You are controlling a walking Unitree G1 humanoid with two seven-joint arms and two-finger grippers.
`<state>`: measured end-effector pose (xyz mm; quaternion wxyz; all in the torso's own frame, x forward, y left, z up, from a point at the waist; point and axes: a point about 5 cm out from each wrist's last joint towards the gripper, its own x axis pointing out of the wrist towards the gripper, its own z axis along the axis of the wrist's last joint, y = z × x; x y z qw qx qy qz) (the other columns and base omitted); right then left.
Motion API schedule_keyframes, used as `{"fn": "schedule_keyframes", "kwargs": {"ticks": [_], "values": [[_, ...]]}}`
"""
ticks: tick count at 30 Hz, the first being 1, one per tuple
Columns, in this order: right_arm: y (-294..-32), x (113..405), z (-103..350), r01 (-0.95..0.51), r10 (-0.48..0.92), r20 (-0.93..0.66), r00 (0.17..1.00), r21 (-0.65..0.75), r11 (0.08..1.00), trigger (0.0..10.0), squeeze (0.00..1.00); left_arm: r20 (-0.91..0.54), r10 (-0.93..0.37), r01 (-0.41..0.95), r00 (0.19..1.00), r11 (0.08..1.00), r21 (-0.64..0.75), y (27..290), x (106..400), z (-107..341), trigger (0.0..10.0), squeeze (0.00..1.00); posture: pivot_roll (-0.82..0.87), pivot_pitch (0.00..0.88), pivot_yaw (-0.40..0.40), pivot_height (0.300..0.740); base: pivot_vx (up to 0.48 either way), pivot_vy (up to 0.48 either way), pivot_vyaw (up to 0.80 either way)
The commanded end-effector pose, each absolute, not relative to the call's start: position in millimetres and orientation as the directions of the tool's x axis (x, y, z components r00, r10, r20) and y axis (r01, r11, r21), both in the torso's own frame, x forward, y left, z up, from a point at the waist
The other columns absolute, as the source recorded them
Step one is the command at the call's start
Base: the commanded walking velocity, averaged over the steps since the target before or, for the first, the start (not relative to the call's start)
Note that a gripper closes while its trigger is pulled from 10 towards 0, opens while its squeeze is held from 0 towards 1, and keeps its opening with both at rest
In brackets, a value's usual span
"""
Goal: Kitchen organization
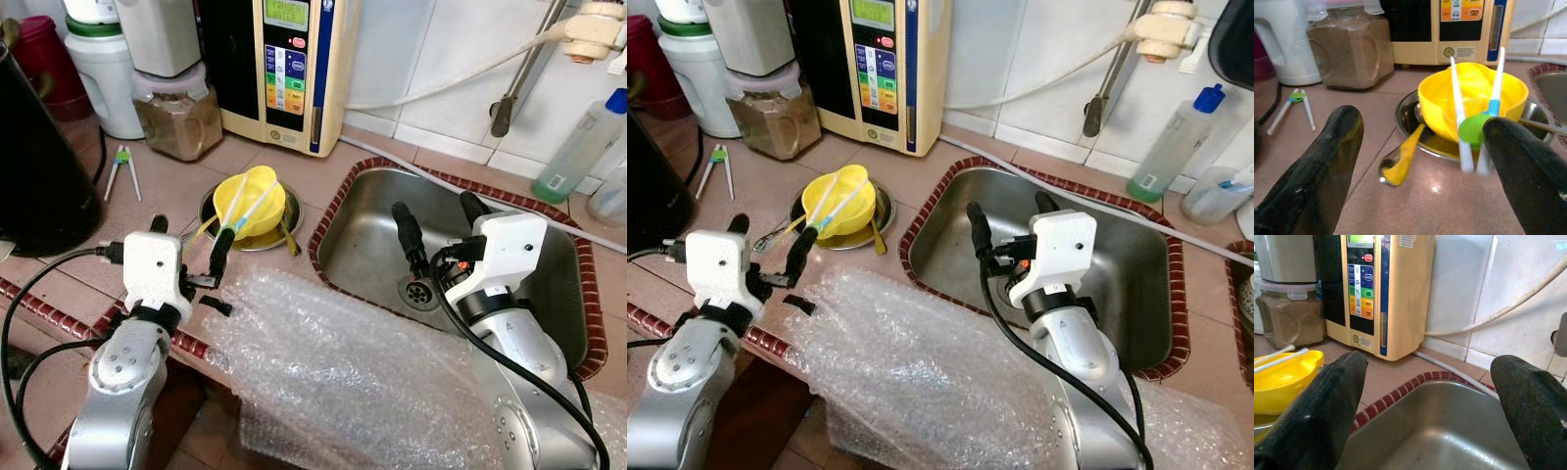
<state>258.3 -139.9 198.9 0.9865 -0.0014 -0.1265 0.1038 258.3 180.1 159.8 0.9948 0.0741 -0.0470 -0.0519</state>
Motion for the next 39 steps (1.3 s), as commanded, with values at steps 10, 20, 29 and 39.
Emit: {"fn": "schedule_keyframes", "kwargs": {"ticks": [10,20,29,39], "values": [[-140,258,207,-0.207,0.210,0.272,0.939,-0.039,0.977,10.0,0.00,0.155,-0.132,0.102,0.979,0.977,0.185,172,262,175,10.0,0.00,0.03,0.119,-0.056,0.740,0.000,0.000,0.00],[-127,259,211,-0.310,0.298,0.270,0.916,0.002,0.951,10.0,0.00,0.165,-0.243,0.213,0.956,0.961,0.178,156,264,179,10.0,0.00,0.03,0.114,-0.057,0.740,0.000,0.000,0.00],[-127,260,207,-0.311,0.303,0.256,0.918,-0.010,0.950,10.0,0.00,0.110,-0.175,0.156,0.978,0.975,0.159,164,264,168,10.0,0.00,0.03,0.107,-0.061,0.740,0.000,0.000,0.00],[-120,258,204,-0.356,0.352,0.238,0.905,-0.030,0.934,10.0,0.00,0.013,-0.227,0.226,0.974,0.972,0.061,160,271,150,10.0,0.00,0.03,0.103,-0.063,0.740,0.000,0.000,0.00]]}}
